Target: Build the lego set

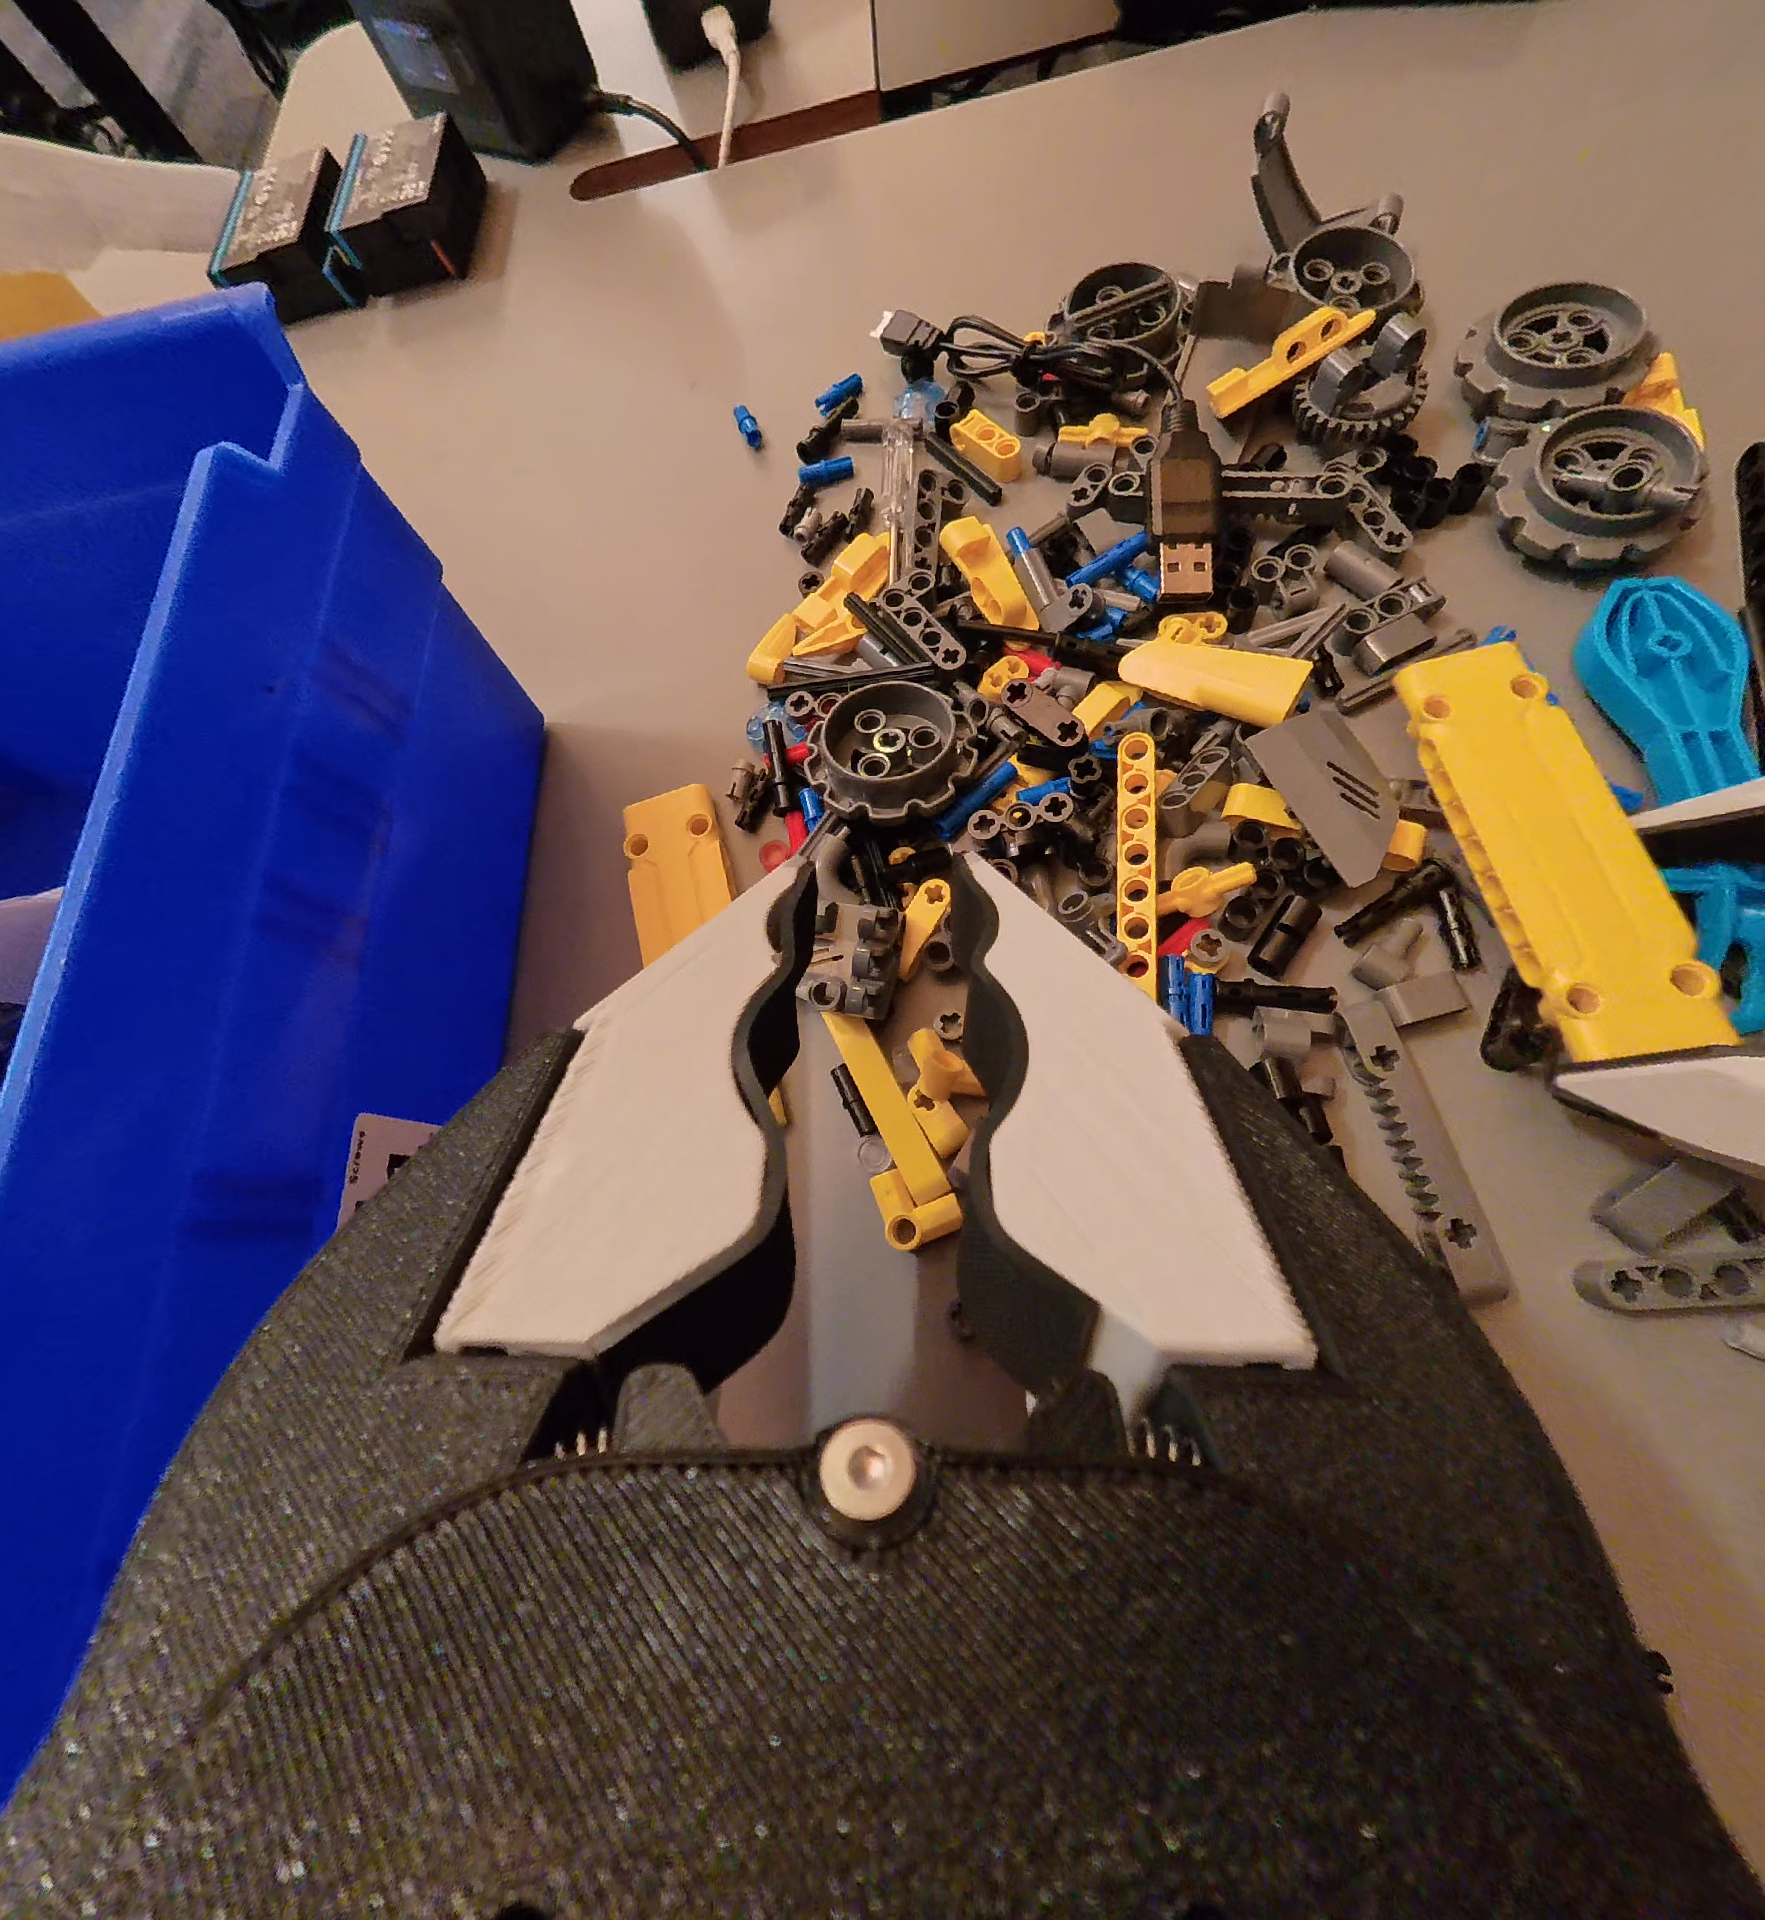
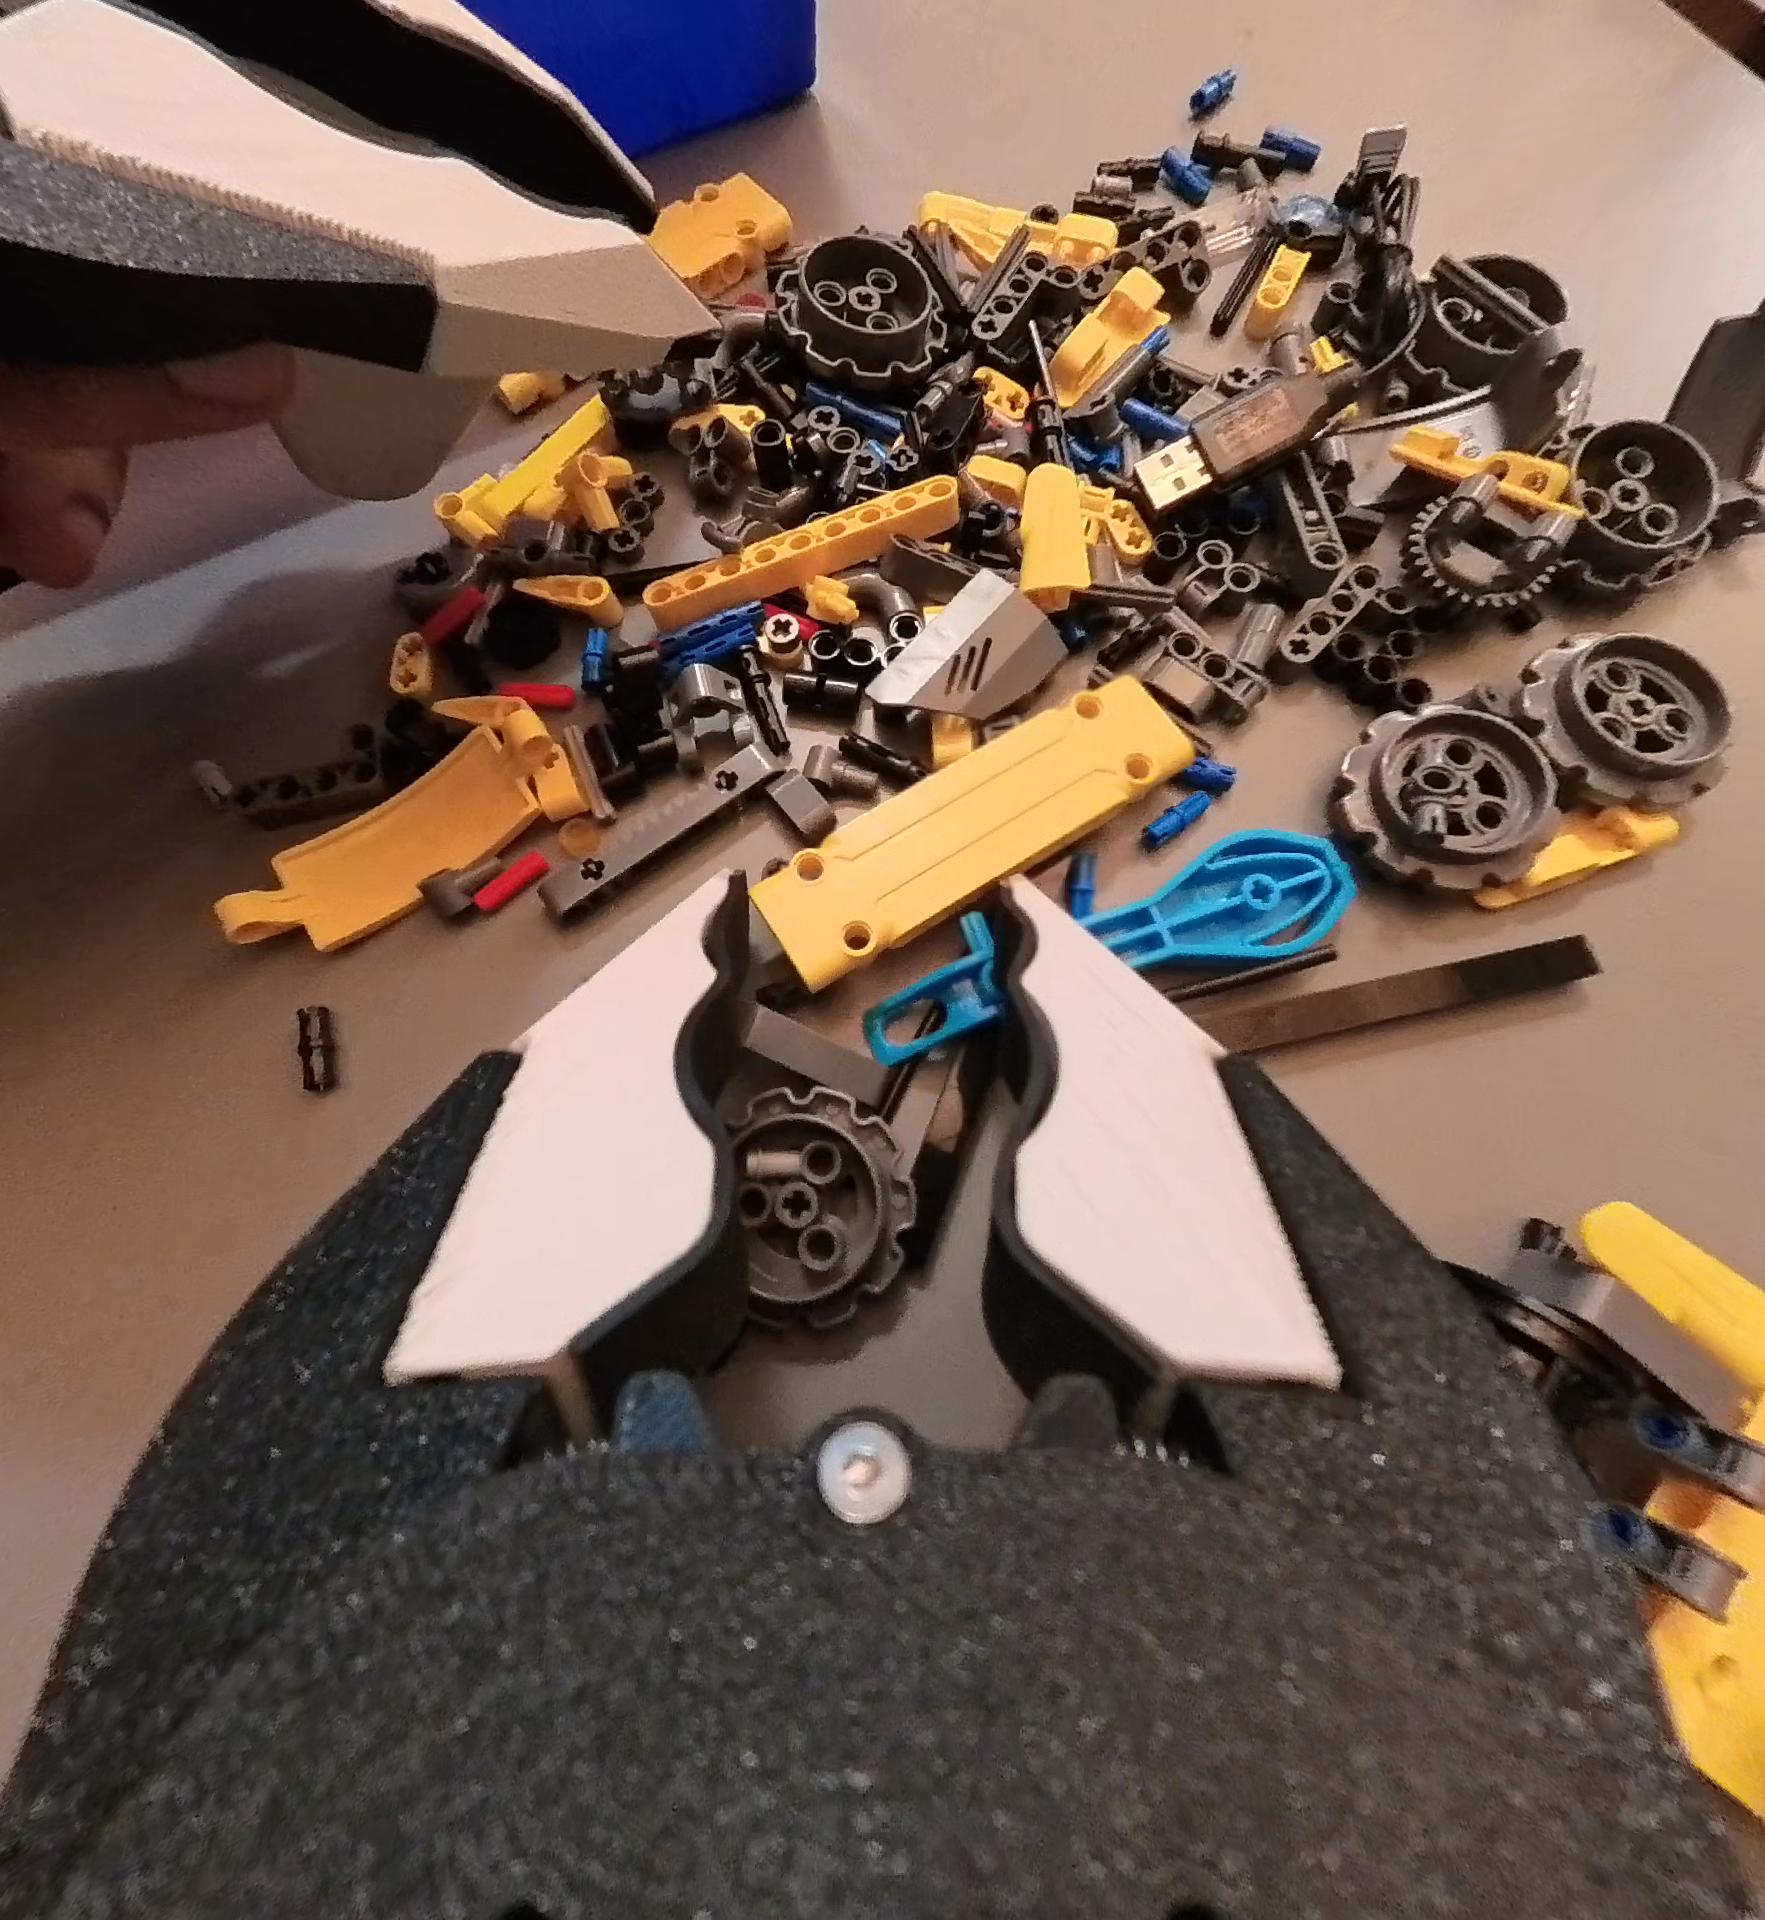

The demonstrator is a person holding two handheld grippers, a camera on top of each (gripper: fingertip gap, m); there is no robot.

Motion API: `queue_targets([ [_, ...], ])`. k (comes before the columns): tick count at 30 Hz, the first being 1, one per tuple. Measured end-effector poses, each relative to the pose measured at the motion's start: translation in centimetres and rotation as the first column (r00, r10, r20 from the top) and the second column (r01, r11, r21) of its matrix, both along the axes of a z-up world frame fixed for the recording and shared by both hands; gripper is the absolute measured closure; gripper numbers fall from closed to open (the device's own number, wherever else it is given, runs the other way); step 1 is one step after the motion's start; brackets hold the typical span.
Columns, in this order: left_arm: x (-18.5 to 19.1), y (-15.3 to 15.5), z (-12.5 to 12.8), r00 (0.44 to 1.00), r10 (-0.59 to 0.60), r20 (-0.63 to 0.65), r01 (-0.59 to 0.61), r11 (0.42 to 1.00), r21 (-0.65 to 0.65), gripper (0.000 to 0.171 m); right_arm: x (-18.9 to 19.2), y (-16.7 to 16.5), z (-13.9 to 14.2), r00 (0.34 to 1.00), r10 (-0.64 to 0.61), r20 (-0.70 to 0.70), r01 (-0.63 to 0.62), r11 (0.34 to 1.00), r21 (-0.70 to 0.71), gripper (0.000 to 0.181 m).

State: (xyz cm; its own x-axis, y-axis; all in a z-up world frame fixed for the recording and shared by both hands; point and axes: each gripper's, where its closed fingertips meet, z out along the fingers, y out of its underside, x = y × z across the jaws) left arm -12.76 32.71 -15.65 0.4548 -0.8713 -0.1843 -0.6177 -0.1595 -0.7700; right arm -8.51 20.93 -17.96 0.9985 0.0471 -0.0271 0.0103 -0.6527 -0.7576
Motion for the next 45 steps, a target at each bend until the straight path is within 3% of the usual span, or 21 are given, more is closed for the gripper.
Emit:
queue_targets([
  [4,0.0,0.0,0.0,1.0,0.002,-0.003,-0.002,1.0,0.002,0.148,0.6,-0.1,1.4,1.0,-0.011,0.021,0.01,0.998,0.059,0.135],
  [7,0.0,0.0,-0.1,1.0,0.001,-0.007,-0.001,1.0,0.003,0.148,1.9,-0.4,2.8,0.997,-0.048,0.056,0.042,0.992,0.115,0.15],
  [17,-0.1,0.0,-0.4,1.0,0.002,-0.029,-0.001,1.0,0.01,0.148,3.1,-0.9,2.3,0.995,-0.086,0.043,0.082,0.993,0.089,0.152],
  [25,-0.2,0.0,-0.5,0.999,0.002,-0.037,-0.002,1.0,0.016,0.147,1.8,-0.7,1.5,0.998,-0.034,0.052,0.031,0.998,0.06,0.152],
  [29,-0.2,0.1,-0.2,1.0,0.01,-0.023,-0.01,1.0,0.022,0.146,-0.1,-0.5,1.6,0.999,0.037,0.009,-0.037,0.997,0.073,0.139],
  [32,-0.2,0.2,-0.1,1.0,0.016,-0.018,-0.015,0.999,0.028,0.146,-0.5,-0.6,1.6,0.997,0.052,0.051,-0.055,0.996,0.066,0.135],
  [45,-0.1,0.6,1.4,0.997,0.044,0.068,-0.047,0.998,0.04,0.147,-1.4,-0.8,2.9,0.995,0.096,0.028,-0.099,0.984,0.149,0.134],
])
